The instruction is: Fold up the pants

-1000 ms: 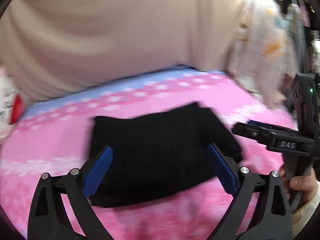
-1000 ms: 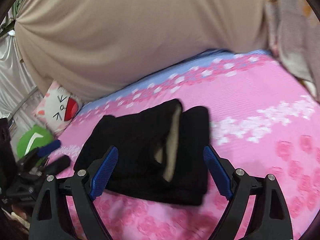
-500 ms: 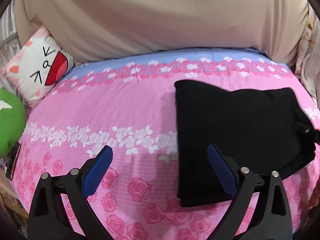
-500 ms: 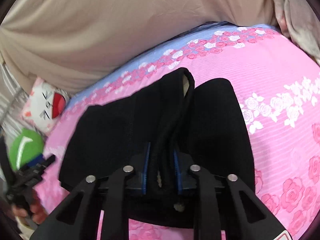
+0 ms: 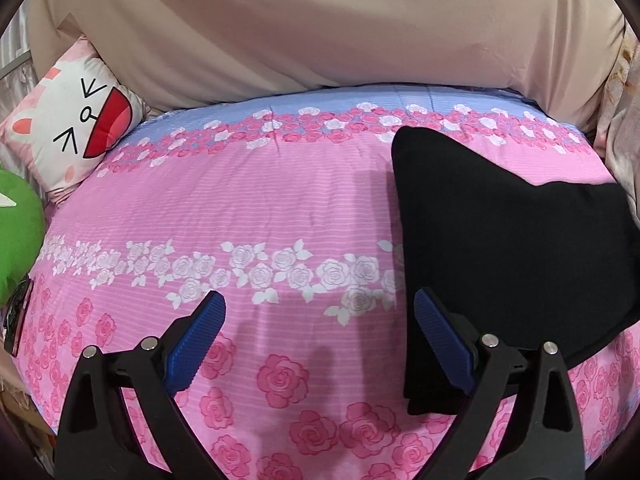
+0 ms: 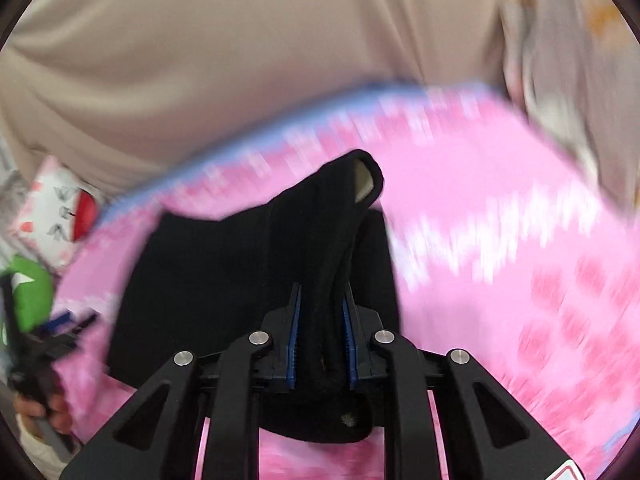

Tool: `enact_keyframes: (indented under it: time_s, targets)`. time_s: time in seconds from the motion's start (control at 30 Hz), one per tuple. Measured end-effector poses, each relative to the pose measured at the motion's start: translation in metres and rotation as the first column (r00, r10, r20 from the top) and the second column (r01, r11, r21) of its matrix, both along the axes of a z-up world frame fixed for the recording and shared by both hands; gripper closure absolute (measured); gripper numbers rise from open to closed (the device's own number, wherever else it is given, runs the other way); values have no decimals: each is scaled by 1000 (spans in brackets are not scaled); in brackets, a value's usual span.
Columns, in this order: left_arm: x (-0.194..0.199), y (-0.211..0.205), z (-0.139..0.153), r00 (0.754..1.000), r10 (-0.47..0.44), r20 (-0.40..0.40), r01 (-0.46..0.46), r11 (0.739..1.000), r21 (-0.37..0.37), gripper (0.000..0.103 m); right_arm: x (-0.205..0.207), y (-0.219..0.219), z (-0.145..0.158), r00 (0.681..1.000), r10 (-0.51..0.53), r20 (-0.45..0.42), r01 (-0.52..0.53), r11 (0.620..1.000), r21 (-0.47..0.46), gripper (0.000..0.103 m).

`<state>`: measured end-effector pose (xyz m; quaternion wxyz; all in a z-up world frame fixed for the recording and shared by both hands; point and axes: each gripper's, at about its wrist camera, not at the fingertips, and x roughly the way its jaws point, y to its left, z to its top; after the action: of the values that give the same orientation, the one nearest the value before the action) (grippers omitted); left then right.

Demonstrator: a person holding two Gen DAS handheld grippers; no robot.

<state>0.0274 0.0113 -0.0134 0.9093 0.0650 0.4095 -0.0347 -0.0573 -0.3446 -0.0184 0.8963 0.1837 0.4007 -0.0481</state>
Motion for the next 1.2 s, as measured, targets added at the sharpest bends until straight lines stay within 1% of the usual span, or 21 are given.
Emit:
enact_keyframes:
  time_s: [0.03,0.07,0.17,0.2,0.23,0.33,0.4,0.43,0.5,0.53,0.6,0.7,0.77,0.8,0.83,0.93,1.0,1.07,1.13,1.17,1.2]
  targets:
    - [1,-3,-1,1000,-3,-8,3,1000,-4,10,2,-2,-15,1000,16,-14,-16,1000,15,78]
    - [2,-4,-2,1000,-5,-15,5,1000,-10,10,-3,-5,-15,999,14,38,-16,999,37,78]
    - [1,-4,2,998,-37,-44,34,996,-86,10,-10,-10,6,999,-5,42,3,999,39,74]
    - [0,-3,4,997,-56,-53,49,990,-132,10,-13,-9,14,998,-9,68,8,1000,22,66]
    - [0,-2,6,994,-82,-68,67,978,-198,10,-17,-10,22,996,-1,88,1,1000,8,57]
    - [8,-10,-3,979,-156,-128,107,939,-328,6,-19,-14,20,997,-6,82,6,1000,-4,54]
    - [18,-16,-15,972,-169,-161,103,929,-355,6,-19,-16,14,997,-3,77,-2,998,65,51]
    - [26,-19,-25,966,-164,-200,82,928,-363,7,-22,-17,9,997,-1,82,-7,995,99,45]
    - [34,-20,-37,951,-191,-243,71,900,-431,7,-21,-16,2,998,-14,64,6,993,115,38]
    - [37,-19,-42,944,-202,-260,56,876,-479,13,-20,-16,-1,999,-18,48,12,994,108,37]
    - [38,-18,-41,951,-214,-223,76,861,-502,36,-16,-17,-10,1000,-18,13,16,993,116,34]
    - [39,-16,-40,943,-249,-220,91,831,-549,62,-12,-16,-28,1000,5,-3,-5,979,203,35]
    - [34,-9,-30,944,-271,-189,120,815,-568,78,-11,-6,-27,1000,21,5,-22,984,175,51]
    - [31,-5,-26,943,-281,-176,133,808,-574,79,-13,1,-21,999,34,12,-35,987,159,63]
    - [26,1,-20,943,-291,-163,147,800,-582,81,-15,5,-14,999,43,26,-47,986,162,65]
    - [9,23,-2,947,-290,-140,166,812,-559,82,-27,27,15,988,122,91,-139,968,208,67]
    - [-3,43,7,955,-268,-128,164,834,-527,82,-36,48,23,985,157,76,-169,964,206,67]
    - [-12,61,4,956,-248,-155,147,866,-478,78,-39,69,13,977,205,50,-211,953,215,60]
    - [-12,72,-16,952,-216,-215,107,898,-427,70,-41,79,-5,980,198,-6,-194,966,170,45]
    - [-12,74,-23,951,-204,-231,90,900,-426,63,-43,79,-15,984,173,-42,-165,975,150,45]
    - [-15,78,-21,955,-197,-220,85,897,-434,63,-49,75,-17,987,154,-46,-143,971,191,45]
